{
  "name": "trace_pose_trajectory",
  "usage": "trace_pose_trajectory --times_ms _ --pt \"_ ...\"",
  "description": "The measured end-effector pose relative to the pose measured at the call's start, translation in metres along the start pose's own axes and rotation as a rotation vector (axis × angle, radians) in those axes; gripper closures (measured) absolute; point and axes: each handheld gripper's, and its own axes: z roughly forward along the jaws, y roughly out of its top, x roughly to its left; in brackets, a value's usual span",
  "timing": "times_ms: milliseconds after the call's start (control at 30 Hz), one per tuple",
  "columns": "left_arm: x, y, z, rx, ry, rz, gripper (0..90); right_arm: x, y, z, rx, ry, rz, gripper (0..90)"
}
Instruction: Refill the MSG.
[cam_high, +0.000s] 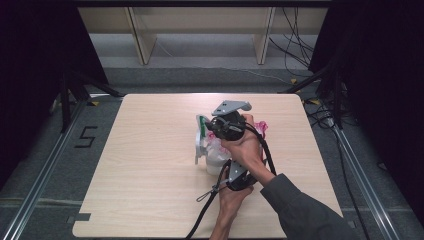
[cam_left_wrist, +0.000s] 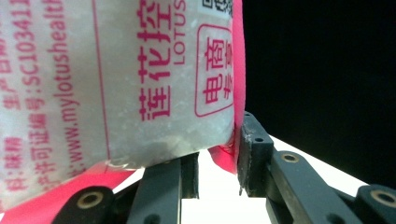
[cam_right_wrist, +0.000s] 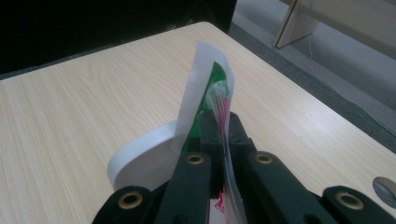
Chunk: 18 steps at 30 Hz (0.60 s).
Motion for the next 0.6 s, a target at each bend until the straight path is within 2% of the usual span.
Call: trace_pose_trajectory --times_ms 67,167,200,333,400,600 --pt "-0.0002 0.0002 0.0 -0.002 -0.001 -0.001 72.1 0.0009 -0.0003 0.0001 -0.008 -0.013 0.02 90.0" --pt "-0.0003 0.0003 0.0 -0.001 -0.001 0.0 72.1 0.0005 0.0001 -0.0004 -0.007 -0.011 0.012 90.0" --pt "-0.0003 0.0004 0.0 -0.001 -0.001 0.0 72.1 -0.0004 0.0002 -0.0003 -0.011 -0.016 -0.004 89.9" --pt "-0.0006 0.0007 0.0002 -0.006 -0.003 -0.005 72.1 -0.0002 0.0007 -0.0006 -0.01 -0.012 0.002 90.0" --pt "-0.0005 0.0009 0.0001 -0.006 -0.003 -0.005 72.1 0.0004 0.001 -0.0014 0.001 -0.003 0.022 90.0" --pt "-0.0006 0.0012 0.0 -0.008 -0.003 -0.003 72.1 0.0 0.0015 -0.0018 0.0 -0.002 0.013 90.0"
